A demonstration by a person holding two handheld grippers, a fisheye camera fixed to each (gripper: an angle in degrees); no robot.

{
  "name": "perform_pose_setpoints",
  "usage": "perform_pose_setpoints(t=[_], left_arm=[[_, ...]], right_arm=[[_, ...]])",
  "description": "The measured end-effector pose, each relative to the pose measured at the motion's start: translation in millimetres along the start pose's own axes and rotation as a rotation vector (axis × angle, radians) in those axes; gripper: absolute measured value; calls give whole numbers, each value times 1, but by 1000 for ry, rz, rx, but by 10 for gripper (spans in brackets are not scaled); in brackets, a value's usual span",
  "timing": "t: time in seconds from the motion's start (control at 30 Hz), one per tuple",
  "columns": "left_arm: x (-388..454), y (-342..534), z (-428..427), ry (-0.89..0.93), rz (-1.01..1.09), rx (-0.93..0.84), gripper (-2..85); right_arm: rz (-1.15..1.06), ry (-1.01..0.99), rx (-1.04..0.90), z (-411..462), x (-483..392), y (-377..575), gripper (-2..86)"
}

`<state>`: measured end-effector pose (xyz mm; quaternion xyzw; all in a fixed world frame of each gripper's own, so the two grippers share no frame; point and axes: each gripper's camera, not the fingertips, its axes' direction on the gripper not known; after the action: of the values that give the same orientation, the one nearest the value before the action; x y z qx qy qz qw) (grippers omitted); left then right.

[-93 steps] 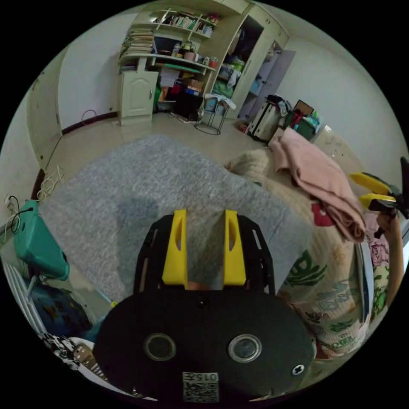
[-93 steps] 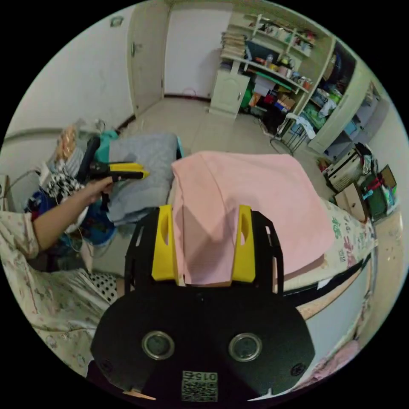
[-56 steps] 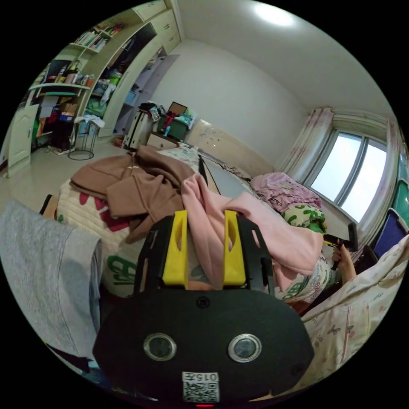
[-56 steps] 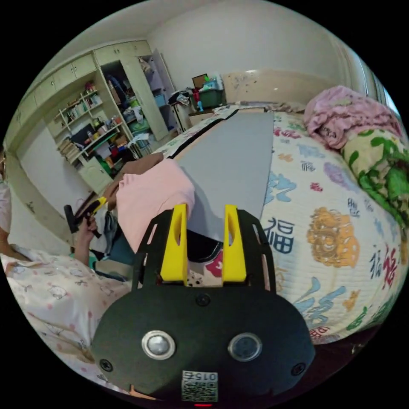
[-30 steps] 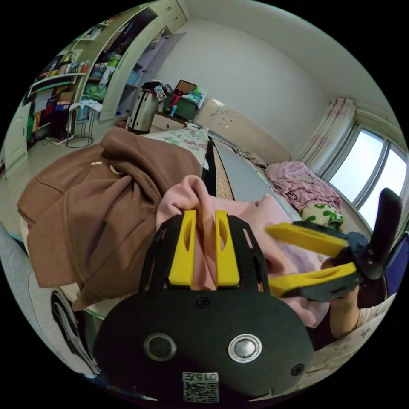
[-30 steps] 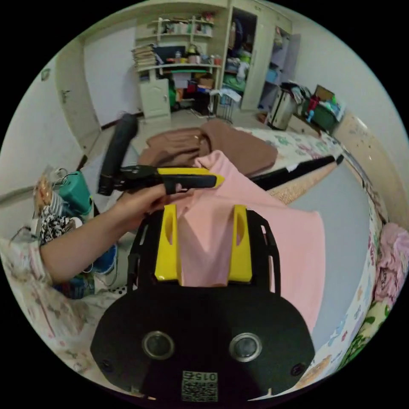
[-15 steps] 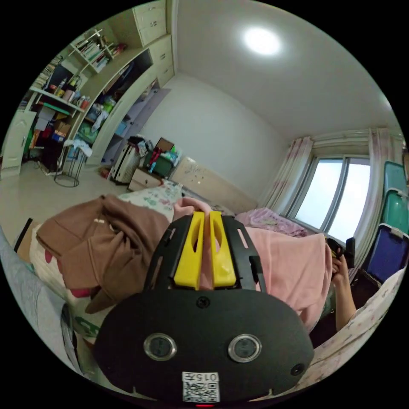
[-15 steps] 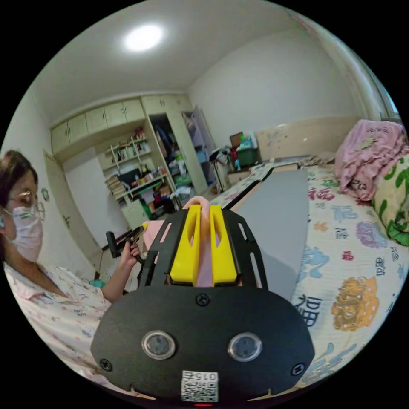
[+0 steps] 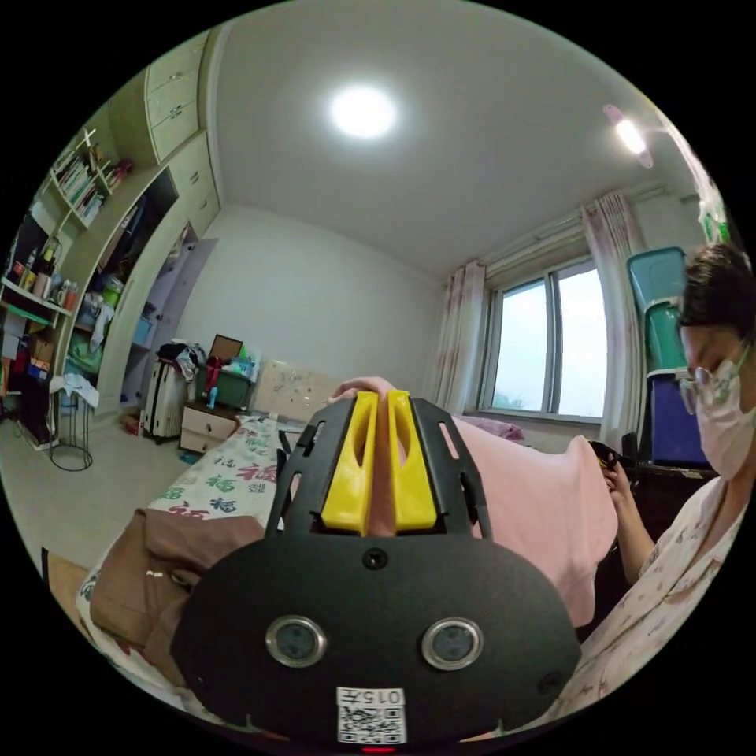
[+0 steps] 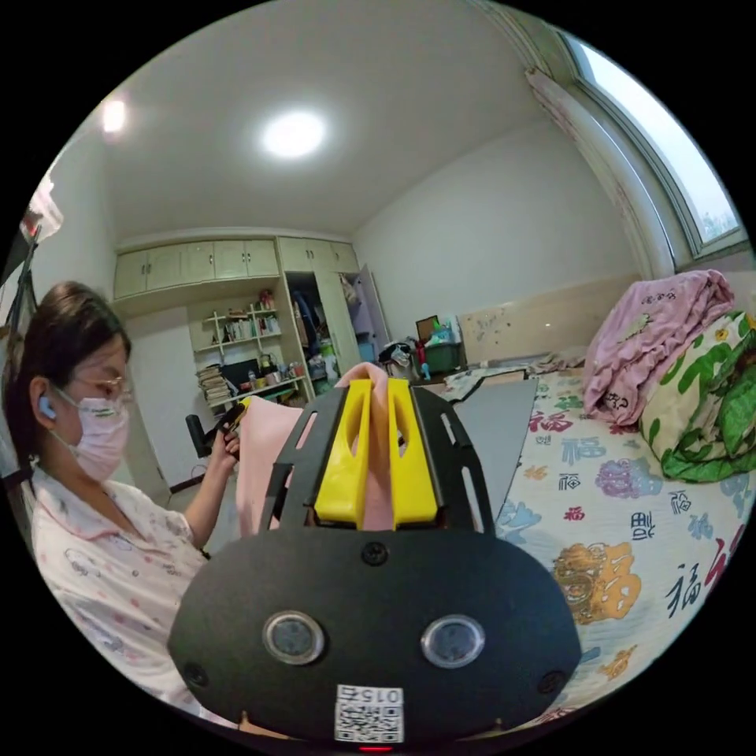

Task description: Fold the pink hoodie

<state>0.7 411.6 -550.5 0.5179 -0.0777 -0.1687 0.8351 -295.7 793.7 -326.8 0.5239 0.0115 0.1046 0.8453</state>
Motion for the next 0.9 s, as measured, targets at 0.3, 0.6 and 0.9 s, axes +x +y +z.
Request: perform_pose_setpoints(t=[0.3, 0.6, 0.9], left_arm=[[-89, 96, 261, -281, 0, -656, 105], [-113, 228, 49, -201, -222, -686, 126], [-112, 293, 71, -215, -231, -861, 107]], right_arm=[[213, 252, -334, 186, 108, -34, 85], [308, 235, -589, 115, 99, 76, 133], [256, 381, -706, 142, 69, 114, 113]])
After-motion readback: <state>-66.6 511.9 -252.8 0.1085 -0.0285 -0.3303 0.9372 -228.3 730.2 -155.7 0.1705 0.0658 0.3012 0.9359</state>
